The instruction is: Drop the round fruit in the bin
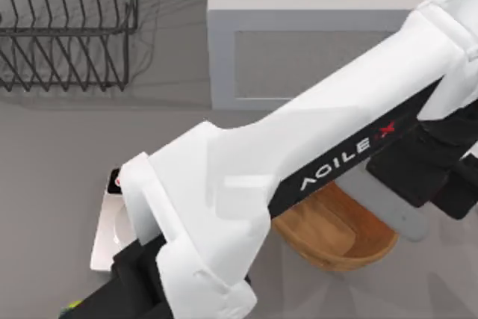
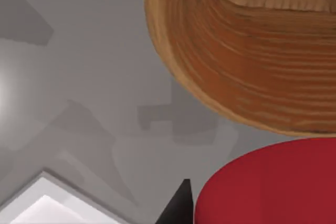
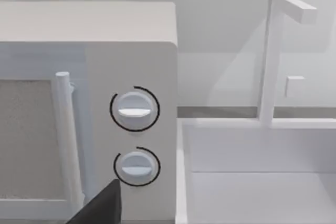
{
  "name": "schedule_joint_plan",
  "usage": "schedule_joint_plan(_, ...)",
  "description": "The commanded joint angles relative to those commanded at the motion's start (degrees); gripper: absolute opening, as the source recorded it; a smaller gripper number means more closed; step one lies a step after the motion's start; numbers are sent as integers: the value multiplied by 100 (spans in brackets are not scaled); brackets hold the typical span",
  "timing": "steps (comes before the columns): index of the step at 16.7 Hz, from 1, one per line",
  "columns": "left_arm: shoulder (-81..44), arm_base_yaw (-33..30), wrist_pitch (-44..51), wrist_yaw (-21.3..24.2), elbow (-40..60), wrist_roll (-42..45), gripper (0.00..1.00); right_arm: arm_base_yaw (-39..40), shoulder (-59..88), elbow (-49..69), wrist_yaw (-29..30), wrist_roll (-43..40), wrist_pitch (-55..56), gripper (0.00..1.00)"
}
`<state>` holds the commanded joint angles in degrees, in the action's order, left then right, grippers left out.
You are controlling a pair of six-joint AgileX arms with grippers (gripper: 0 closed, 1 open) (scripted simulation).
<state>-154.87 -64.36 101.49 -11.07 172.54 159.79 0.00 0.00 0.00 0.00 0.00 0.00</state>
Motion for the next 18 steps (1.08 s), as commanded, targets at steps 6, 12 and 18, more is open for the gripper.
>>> schedule_joint_plan(6, 112, -448, -147, -440, -726, -4837, 0, 0, 0, 0, 0, 0, 0, 100)
schedule_joint_plan(12, 289, -737, -357, -732, -1551, -10306, 0, 0, 0, 0, 0, 0, 0, 100)
schedule_joint_plan(18, 567, -741, -658, -760, -2409, -15851, 0, 0, 0, 0, 0, 0, 0, 100)
